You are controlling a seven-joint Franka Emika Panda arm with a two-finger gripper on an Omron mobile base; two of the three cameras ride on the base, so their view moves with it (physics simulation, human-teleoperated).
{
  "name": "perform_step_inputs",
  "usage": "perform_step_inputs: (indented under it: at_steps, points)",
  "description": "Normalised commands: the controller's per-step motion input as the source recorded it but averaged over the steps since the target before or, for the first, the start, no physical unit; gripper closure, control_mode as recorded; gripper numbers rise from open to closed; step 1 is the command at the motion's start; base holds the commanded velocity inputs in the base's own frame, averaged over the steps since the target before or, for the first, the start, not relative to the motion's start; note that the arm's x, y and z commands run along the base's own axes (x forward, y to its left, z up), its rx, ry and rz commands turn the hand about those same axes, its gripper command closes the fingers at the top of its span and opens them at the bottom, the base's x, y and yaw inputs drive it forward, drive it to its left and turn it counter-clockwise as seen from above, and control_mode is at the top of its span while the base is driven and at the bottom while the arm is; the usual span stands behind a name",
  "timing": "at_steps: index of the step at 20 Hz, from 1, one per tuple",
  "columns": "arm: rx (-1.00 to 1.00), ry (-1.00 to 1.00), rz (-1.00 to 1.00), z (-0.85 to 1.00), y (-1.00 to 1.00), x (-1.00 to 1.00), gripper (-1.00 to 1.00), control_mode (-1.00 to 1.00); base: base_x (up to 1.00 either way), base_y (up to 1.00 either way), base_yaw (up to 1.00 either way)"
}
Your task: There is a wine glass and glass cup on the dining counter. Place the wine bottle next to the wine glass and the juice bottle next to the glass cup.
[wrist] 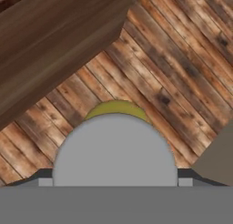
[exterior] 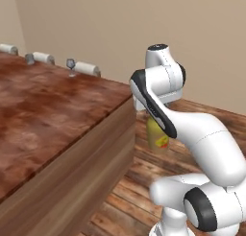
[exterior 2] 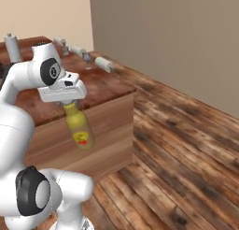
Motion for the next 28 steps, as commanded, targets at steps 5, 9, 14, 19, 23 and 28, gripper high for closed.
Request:
perform_step_inputs:
  at_steps: [5, 9, 14, 19, 23, 28]
  points:
    - [0.00, 0.00, 0.00, 0.00, 0.00, 0.00, 1.00, 1.00, 0.72, -0.31, 0.04]
    - [0.00, 0.00, 0.00, 0.00, 0.00, 0.00, 1.00, 1.00, 0.70, -0.32, 0.05]
    - [0.00, 0.00, 0.00, 0.00, 0.00, 0.00, 1.00, 1.00, 0.69, -0.31, 0.06]
    - [0.00, 0.00, 0.00, 0.00, 0.00, 0.00, 1.00, 1.00, 0.67, -0.30, 0.06]
    - [0.00, 0.00, 0.00, 0.00, 0.00, 0.00, 1.00, 1.00, 0.61, -0.29, 0.10]
    - [0.00, 0.00, 0.00, 0.00, 0.00, 0.00, 1.00, 1.00, 0.57, -0.29, 0.15]
